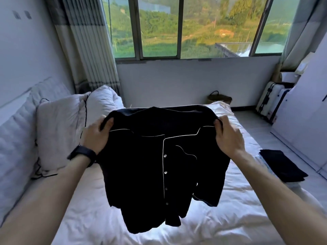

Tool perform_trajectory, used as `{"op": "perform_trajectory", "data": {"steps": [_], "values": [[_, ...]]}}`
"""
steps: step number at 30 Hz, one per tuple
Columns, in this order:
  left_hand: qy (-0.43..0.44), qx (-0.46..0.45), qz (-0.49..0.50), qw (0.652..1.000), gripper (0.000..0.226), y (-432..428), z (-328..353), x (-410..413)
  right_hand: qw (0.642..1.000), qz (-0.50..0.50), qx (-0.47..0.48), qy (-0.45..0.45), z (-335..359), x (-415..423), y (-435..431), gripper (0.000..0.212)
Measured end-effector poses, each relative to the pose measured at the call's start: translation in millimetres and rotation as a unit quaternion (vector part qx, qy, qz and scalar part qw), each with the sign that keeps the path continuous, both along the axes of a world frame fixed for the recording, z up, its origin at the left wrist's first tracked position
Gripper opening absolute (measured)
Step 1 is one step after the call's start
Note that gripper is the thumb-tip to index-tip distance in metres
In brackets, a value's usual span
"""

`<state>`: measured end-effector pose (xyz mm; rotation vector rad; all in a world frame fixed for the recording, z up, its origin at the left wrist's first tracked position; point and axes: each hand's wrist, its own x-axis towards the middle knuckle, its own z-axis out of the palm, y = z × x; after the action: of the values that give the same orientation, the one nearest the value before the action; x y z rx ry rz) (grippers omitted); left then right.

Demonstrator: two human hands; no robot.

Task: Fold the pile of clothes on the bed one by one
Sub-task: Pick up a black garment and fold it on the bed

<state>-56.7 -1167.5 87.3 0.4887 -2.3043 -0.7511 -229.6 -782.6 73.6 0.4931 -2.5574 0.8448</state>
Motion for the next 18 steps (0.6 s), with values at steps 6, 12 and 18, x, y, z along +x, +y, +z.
{"op": "perform_trajectory", "data": {"steps": [6, 12, 18], "values": [[-0.052, -0.135, 0.041, 0.989, 0.072, 33, -18, 74, 0.973, 0.027, 0.122, 0.194, -21, 27, 62, 0.049], [-0.076, -0.012, 0.029, 0.997, 0.071, 68, -17, 133, 0.972, 0.054, 0.052, 0.222, -33, 57, 109, 0.047], [-0.057, -0.168, 0.058, 0.982, 0.073, 89, -11, 139, 0.973, 0.042, 0.075, 0.214, -43, 62, 116, 0.048]]}}
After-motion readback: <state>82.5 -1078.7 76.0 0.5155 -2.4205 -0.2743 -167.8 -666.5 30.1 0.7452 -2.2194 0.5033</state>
